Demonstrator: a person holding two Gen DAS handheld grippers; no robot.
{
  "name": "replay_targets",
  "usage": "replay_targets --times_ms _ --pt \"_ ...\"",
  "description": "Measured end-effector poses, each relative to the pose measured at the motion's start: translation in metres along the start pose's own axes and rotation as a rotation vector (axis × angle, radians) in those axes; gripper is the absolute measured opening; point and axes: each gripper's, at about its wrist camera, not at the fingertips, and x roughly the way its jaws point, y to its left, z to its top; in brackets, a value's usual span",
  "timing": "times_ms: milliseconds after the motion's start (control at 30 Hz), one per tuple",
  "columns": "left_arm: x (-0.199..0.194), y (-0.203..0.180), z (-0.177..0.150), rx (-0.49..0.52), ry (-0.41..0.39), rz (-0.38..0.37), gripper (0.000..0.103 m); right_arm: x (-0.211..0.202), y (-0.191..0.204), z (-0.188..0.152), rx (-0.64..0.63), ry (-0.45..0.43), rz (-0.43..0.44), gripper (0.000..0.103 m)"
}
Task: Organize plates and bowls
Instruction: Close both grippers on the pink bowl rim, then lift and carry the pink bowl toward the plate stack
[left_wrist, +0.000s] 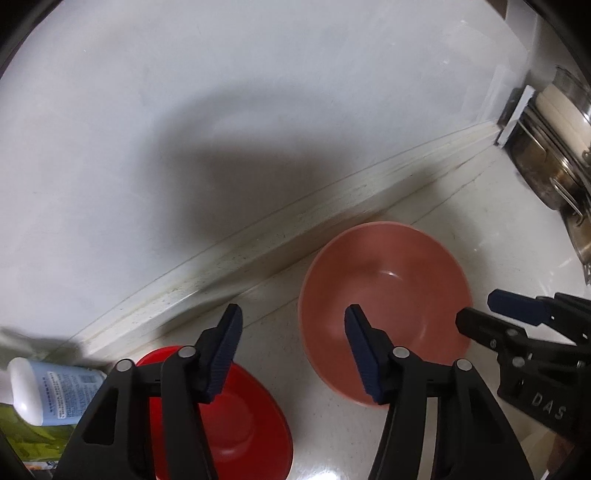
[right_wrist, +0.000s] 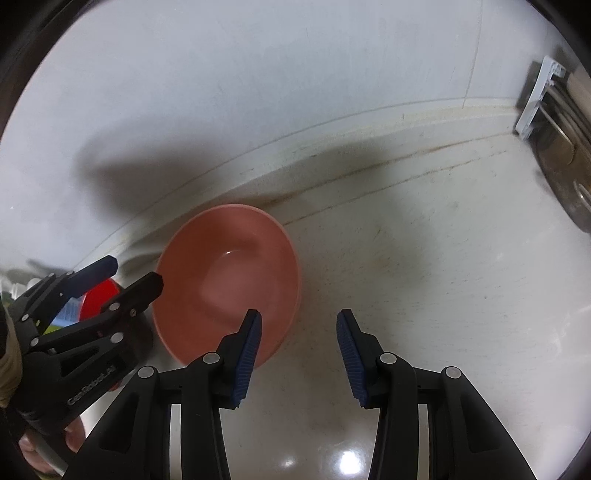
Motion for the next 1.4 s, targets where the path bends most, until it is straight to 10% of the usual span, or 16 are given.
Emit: replay_targets --times_ms 500,1400 --pt "0.032 -0.008 0.004 -0.037 0.065 -0.065 0.016 0.022 0.002 0.007 -0.006 0.057 0.008 0.014" --pt "-0.059 -0.029 -0.054 -0.141 0.0 -0.15 0.012 -0.041 -0.018 -0.026 0.004 -0.028 0.04 0.011"
